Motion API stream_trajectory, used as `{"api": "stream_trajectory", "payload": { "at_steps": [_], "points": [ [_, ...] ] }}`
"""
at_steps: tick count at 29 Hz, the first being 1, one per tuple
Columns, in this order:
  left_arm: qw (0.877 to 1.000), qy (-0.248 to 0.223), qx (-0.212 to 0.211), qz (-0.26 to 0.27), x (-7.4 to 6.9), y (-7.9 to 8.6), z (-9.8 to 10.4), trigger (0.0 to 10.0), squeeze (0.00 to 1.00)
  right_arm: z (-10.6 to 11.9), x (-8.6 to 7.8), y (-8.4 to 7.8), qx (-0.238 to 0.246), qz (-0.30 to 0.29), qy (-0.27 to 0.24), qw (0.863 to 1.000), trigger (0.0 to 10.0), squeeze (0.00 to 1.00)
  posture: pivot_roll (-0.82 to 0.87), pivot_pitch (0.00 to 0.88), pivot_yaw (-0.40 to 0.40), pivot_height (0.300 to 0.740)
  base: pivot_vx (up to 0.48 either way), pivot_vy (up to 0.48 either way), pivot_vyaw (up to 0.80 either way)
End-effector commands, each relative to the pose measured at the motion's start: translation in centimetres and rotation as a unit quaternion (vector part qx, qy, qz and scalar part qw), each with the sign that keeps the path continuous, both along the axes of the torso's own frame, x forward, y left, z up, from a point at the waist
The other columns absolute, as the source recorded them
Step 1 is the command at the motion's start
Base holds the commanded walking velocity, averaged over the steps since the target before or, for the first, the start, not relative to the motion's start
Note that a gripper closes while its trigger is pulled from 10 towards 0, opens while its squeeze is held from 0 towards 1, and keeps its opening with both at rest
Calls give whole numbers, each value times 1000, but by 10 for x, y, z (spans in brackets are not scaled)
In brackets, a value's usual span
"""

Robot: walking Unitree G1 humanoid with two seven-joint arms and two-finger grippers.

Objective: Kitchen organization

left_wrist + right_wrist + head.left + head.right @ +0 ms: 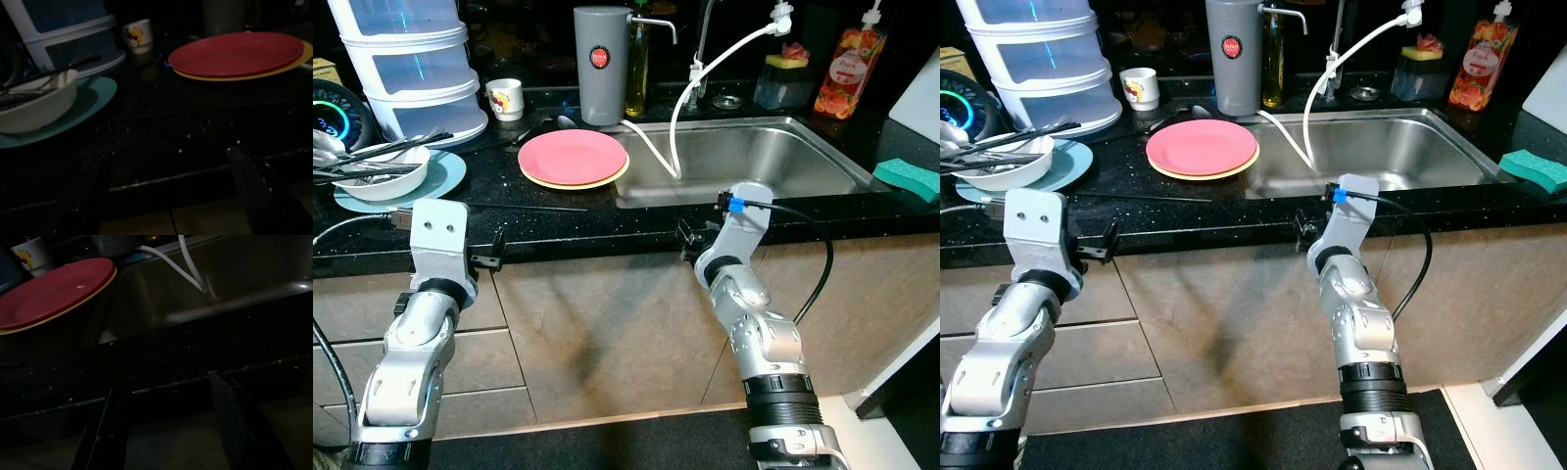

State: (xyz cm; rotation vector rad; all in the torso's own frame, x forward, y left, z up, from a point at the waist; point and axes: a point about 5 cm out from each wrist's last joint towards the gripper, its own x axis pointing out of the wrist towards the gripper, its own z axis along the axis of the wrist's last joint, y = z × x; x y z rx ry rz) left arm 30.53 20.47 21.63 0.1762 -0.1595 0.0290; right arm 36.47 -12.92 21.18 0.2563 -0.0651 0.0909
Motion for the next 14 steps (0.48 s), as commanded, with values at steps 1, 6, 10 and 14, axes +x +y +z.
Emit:
{"api": "stream_trajectory", "payload": {
  "at_steps": [1, 6, 10, 14],
  "points": [
    [1000, 7, 16, 4, -2, 1, -1, 10000, 0, 0, -2, 0, 5, -1, 3, 1000, 10000, 0, 0, 150, 9, 740, 0, 0, 0],
    [1000, 3, 15, 1, -1, -1, 2, 10000, 0, 7, -1, -1, 8, -5, -9, 1000, 10000, 0, 1, 150, 9, 740, 0, 0, 0],
    [1000, -2, 13, 2, -2, 0, 5, 10000, 0, 12, 1, 0, 10, -5, -17, 1000, 10000, 0, 8, 140, 6, 740, 0, 0, 0],
    [1000, -10, 4, 10, -3, 2, 8, 10000, 0, 13, 2, 2, 9, -2, -19, 1000, 10000, 0, 8, 129, 6, 740, 0, 0, 0]
  ]
}}
